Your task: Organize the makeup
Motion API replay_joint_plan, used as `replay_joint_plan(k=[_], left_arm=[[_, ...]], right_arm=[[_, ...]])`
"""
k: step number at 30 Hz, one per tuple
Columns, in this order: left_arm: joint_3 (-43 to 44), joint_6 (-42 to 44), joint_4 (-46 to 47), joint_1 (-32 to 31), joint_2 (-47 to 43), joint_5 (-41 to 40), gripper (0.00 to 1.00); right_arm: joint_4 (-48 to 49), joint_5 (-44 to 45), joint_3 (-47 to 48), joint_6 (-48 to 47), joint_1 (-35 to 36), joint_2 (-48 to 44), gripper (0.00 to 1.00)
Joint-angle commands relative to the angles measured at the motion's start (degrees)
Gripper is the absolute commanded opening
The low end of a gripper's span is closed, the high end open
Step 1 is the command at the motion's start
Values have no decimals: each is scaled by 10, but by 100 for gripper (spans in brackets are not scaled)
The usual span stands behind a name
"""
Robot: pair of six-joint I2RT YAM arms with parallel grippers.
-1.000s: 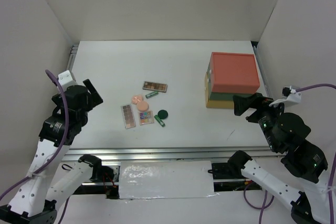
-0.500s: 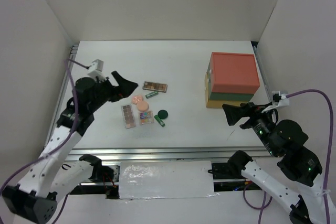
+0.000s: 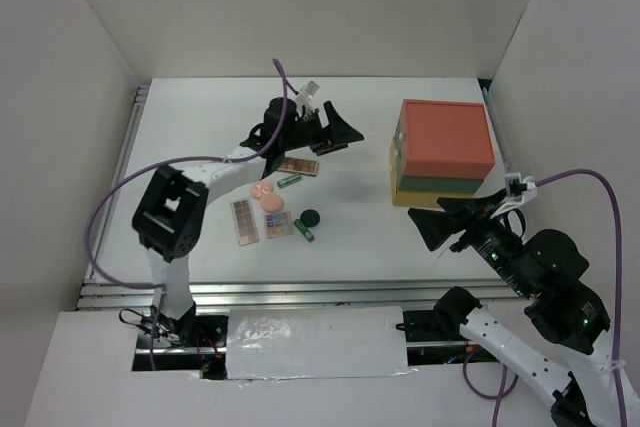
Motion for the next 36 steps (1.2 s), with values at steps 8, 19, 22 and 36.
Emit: replay_joint_plan(k=[8,19,22,36], left_arm=[[221,-106,117,-25,208,71,81],[291,-157,161,-44,281,86,73],[313,-168,168,-47,298,89,70],[368,-193,175,-65,346,90,63]], right_arm=[[29,-28,-2,4,3,-25,100],[15,-47,7,-16,3,-21,100],[10,-48,9,-19,3,-20,100],[5,-46,8,-26,3,-20,100]])
